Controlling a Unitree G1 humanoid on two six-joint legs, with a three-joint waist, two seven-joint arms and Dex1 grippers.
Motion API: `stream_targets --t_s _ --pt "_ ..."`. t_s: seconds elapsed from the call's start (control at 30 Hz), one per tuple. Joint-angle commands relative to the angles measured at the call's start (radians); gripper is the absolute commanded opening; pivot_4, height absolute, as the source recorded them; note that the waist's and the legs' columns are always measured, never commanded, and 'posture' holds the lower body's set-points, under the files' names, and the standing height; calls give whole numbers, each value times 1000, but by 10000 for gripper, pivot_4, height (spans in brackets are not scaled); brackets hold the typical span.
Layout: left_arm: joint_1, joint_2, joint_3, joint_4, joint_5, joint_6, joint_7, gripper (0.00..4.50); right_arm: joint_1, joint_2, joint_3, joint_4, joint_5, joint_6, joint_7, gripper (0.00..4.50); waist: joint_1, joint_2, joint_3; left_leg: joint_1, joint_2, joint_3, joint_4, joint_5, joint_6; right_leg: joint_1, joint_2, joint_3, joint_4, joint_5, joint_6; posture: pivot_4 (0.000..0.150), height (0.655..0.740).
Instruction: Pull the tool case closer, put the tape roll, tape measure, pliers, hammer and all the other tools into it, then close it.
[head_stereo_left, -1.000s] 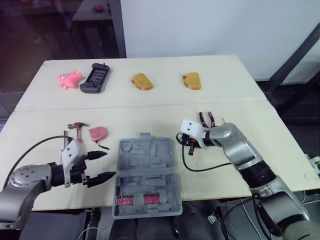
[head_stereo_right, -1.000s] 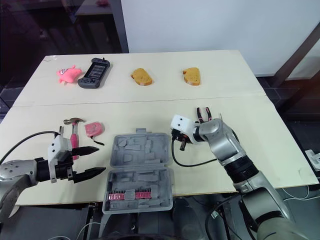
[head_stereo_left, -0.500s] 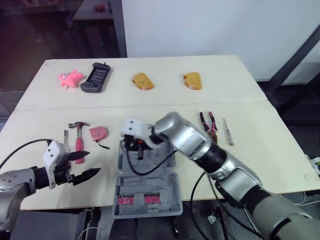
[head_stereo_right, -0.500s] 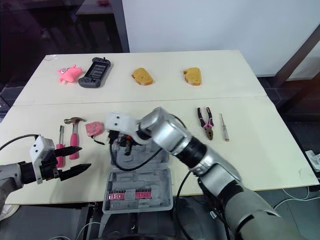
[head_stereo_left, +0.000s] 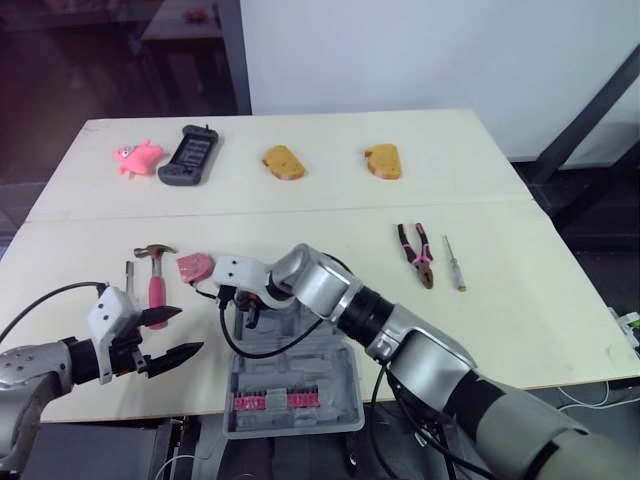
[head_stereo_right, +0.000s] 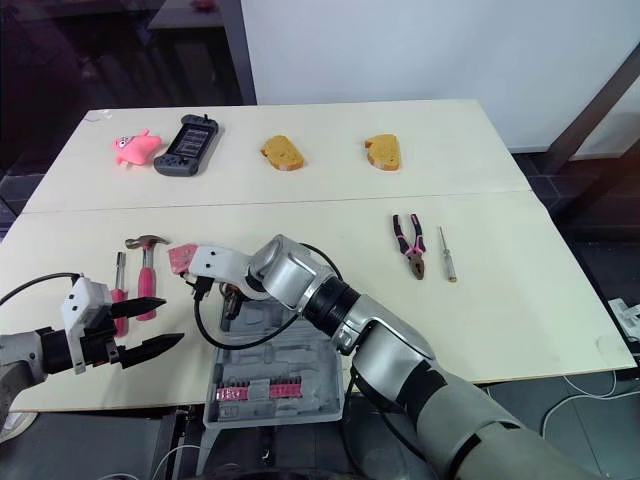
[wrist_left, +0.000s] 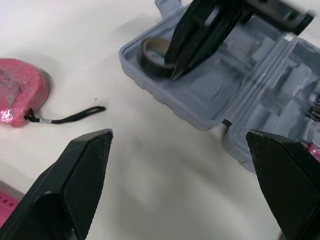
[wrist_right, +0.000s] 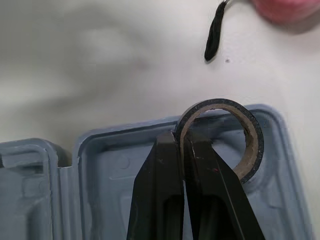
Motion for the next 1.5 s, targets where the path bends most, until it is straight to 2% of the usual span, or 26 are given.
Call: stream_targets --t_s 0.03,0.7,1.5 --pt "-1 1 13 -27 -11 -1 2 45000 -18 29 -20 22 -11 -37 -3 713 0 0 0 0 0 0 0 0 0 0 0 0 0 0 0 1500 7400" --pt "89 -14 90 -109 -40 -1 20 45000 -36 49 -68 139 -43 -106 18 713 -9 0 0 0 0 0 -1 0 0 0 0 0 0 0 0 1500 7400" --pt "122 -21 80 -119 -23 -2 42 45000 -47 80 -86 102 -70 -102 39 713 -26 0 0 0 0 0 -2 0 0 -1 0 0 0 0 0 1500 7400"
